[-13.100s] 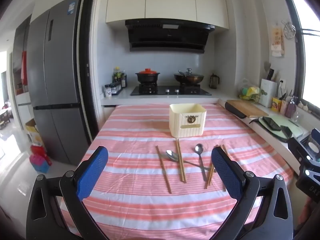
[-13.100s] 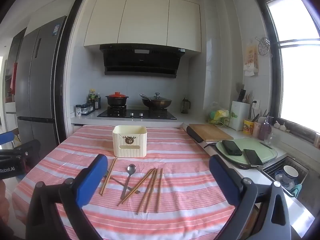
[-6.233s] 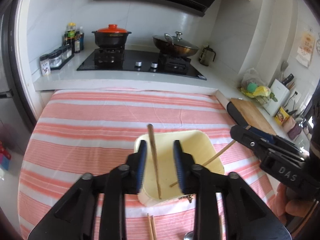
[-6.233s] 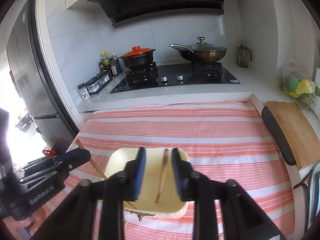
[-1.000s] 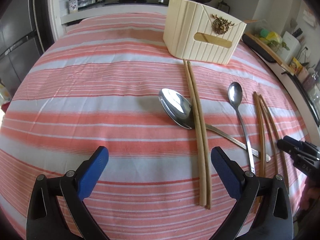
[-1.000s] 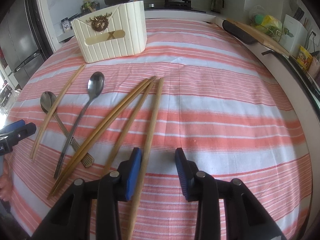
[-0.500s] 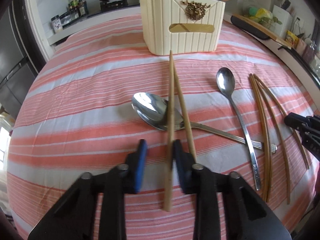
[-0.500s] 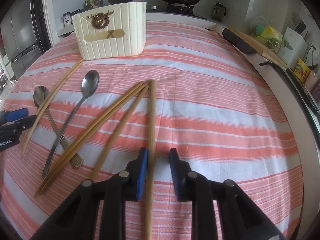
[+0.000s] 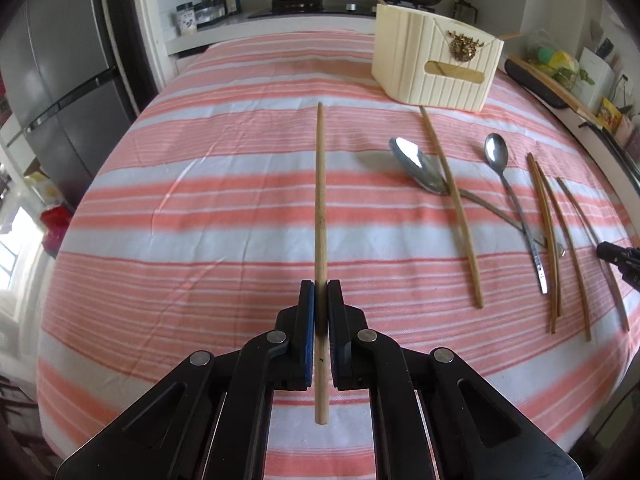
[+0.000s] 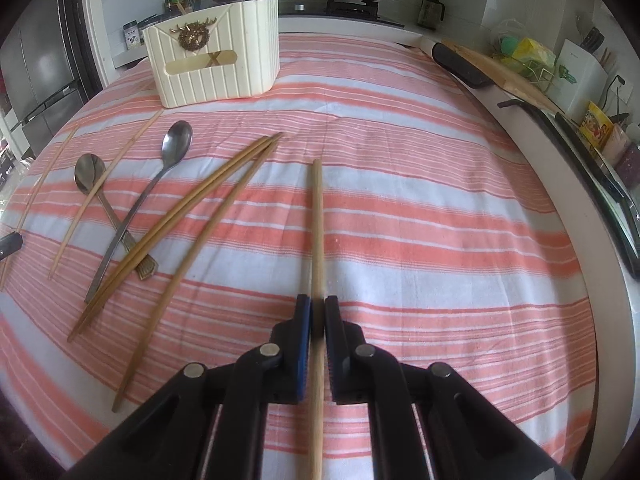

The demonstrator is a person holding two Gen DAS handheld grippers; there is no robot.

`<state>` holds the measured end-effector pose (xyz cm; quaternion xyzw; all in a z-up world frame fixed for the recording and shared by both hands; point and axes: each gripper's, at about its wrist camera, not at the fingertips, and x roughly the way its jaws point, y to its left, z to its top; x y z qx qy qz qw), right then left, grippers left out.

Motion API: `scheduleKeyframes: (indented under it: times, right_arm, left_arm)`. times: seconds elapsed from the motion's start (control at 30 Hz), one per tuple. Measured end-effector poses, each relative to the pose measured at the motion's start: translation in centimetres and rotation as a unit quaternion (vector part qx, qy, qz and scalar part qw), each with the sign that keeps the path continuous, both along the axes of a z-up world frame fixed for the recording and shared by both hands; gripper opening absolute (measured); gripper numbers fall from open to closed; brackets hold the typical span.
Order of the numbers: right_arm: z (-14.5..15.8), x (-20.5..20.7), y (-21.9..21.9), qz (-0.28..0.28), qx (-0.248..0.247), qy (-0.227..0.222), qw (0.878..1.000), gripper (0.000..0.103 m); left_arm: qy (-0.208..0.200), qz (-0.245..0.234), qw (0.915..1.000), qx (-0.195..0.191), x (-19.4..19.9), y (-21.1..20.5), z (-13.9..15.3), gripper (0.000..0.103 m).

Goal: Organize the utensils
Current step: 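Lower the right tool onto a chopstick while the left tool grasps another, then lift both held chopsticks and carry them over the cream holder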

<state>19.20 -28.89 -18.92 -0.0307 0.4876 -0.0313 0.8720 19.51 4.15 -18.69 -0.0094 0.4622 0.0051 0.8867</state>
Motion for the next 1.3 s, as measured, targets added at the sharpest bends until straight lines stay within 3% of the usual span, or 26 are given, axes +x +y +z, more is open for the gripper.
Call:
scheduleKeyframes:
  times: [0.1, 0.13, 0.17, 0.23, 0.3, 0.37, 0.5, 0.6, 0.63, 0.67, 0.7, 0.73, 0.8, 0.93, 1.0, 1.07, 1.3]
  right_arm:
    - [-0.1, 0.3, 0.2, 0.012, -0.001, 0.012, 1.0, 0.008]
    - [-0.1, 0.5, 0.1, 0.016, 0.003, 0.017, 1.0, 0.008]
    - [-0.1, 0.8, 0.0, 0.02, 0.007, 0.023, 1.0, 0.011]
    - [-0.1, 1.5, -0.1, 0.032, 0.018, 0.038, 0.999, 0.02]
    - [0.0, 2.4, -0.4, 0.041, 0.034, 0.052, 0.997, 0.03]
    - [-0.1, 3.2, -0.4, 0.049, 0.04, 0.065, 0.996, 0.031]
    - [-0.1, 5.7, -0.2, 0.06, 0.033, 0.076, 0.995, 0.03]
    - [-0.2, 8.1, -0.4, 0.06, 0.041, 0.083, 0.994, 0.028]
    - [-0.2, 8.9, -0.5, 0.058, 0.042, 0.084, 0.994, 0.024]
    - [-0.2, 9.8, -0.6, 0.055, 0.045, 0.088, 0.994, 0.013]
    - [-0.1, 10.6, -0.8, 0.051, 0.052, 0.09, 0.993, 0.008]
    - [-0.1, 11.5, -1.1, 0.047, 0.064, 0.092, 0.993, 0.008]
    - [0.0, 12.8, -1.6, 0.037, 0.087, 0.092, 0.991, 0.007]
    - [2.1, 13.3, -2.5, 0.019, 0.13, 0.049, 0.99, 0.007]
    - [4.8, 12.5, -2.3, 0.025, 0.157, 0.009, 0.987, 0.007]
    - [8.0, 11.2, -1.7, 0.043, 0.15, -0.036, 0.987, 0.007]
    - [18.0, 7.1, 1.1, 0.089, 0.114, -0.17, 0.975, 0.007]
  left_arm:
    - [0.016, -0.008, 0.9998, -0.007, 0.5, 0.6, -0.6, 0.013]
    - [0.021, -0.015, 0.9996, -0.012, 0.7, 0.7, -0.6, 0.033]
    - [0.029, -0.024, 0.9991, -0.02, 1.1, 0.8, -0.5, 0.062]
    - [0.04, -0.043, 0.9977, -0.034, 2.2, 0.7, -0.4, 0.08]
    - [0.052, -0.062, 0.9966, -0.014, 3.6, 0.4, -0.5, 0.078]
    - [0.063, -0.078, 0.995, 0.009, 5.1, 0.3, -0.7, 0.077]
    - [0.084, -0.105, 0.9909, 0.01, 8.9, 0.6, -0.8, 0.076]
    - [0.098, -0.112, 0.9888, 0.008, 12.0, 0.8, -0.9, 0.071]
    - [0.1, -0.113, 0.9886, 0.003, 12.9, 0.8, -0.7, 0.062]
    - [0.1, -0.113, 0.9886, 0.002, 13.8, 0.8, -0.6, 0.042]
    - [0.1, -0.113, 0.9885, 0.0, 14.6, 0.6, -0.5, 0.031]
    - [0.1, -0.111, 0.9887, -0.007, 15.3, 0.6, -0.4, 0.008]
    - [0.099, -0.098, 0.9898, -0.03, 16.2, 0.9, -0.2, 0.005]
    - [0.044, -0.069, 0.9948, -0.061, 15.7, 2.0, 2.8, 0.004]
    - [0.006, -0.065, 0.9951, -0.074, 14.6, 2.4, 5.5, 0.004]
    - [-0.036, -0.066, 0.9946, -0.071, 13.2, 2.5, 8.7, 0.004]
    - [-0.164, -0.082, 0.9778, -0.101, 9.2, 2.6, 18.8, 0.004]
